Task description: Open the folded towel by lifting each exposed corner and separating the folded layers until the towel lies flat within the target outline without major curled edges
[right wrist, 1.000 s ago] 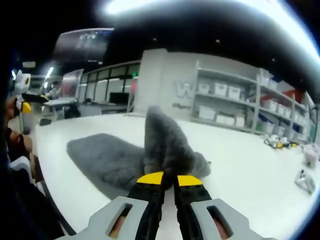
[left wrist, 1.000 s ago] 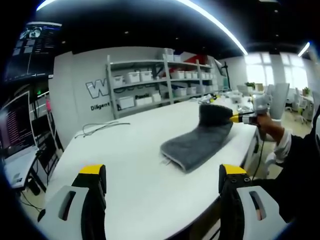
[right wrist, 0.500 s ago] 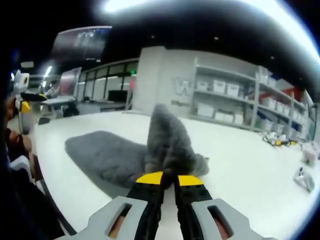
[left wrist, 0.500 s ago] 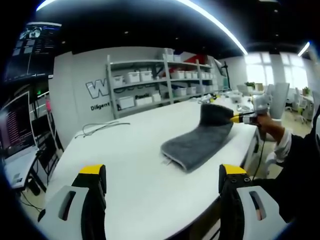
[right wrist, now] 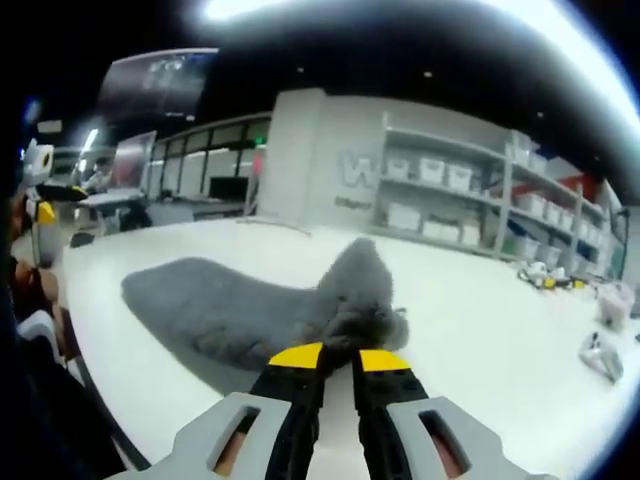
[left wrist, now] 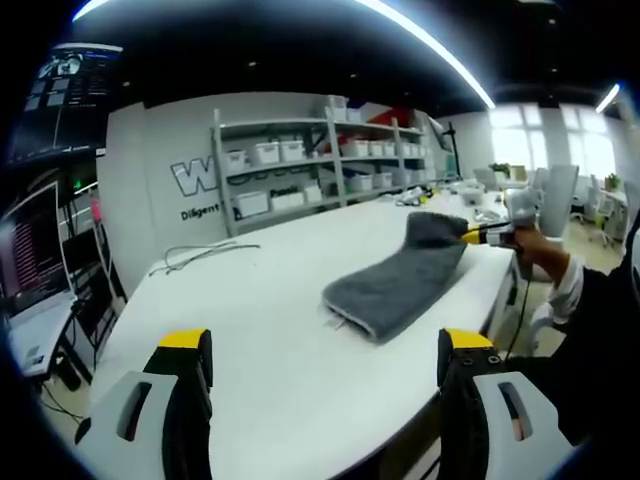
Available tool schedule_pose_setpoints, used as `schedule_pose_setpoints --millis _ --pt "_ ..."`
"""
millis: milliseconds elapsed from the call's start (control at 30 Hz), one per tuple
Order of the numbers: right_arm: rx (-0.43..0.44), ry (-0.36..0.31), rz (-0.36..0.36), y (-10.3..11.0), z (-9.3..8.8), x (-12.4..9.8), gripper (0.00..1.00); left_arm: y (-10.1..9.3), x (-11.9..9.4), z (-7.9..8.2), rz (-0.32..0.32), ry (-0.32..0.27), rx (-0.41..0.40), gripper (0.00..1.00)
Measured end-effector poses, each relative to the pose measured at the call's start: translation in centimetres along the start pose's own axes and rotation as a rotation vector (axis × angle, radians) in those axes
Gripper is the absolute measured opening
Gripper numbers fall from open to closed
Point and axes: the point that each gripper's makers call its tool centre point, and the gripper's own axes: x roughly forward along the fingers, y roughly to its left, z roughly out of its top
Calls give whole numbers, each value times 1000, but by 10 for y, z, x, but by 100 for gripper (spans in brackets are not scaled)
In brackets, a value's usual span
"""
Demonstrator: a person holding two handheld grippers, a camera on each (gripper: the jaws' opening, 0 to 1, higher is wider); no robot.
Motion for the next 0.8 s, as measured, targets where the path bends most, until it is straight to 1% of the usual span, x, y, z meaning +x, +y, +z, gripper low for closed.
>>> schedule_pose_setpoints --millis 433,800 --pt "-1 8 -24 -8 -2 -2 12 0 0 0 -1 1 1 92" --pt "-2 11 -71 -20 -3 -11 16 0 0 -1 0 3 1 91"
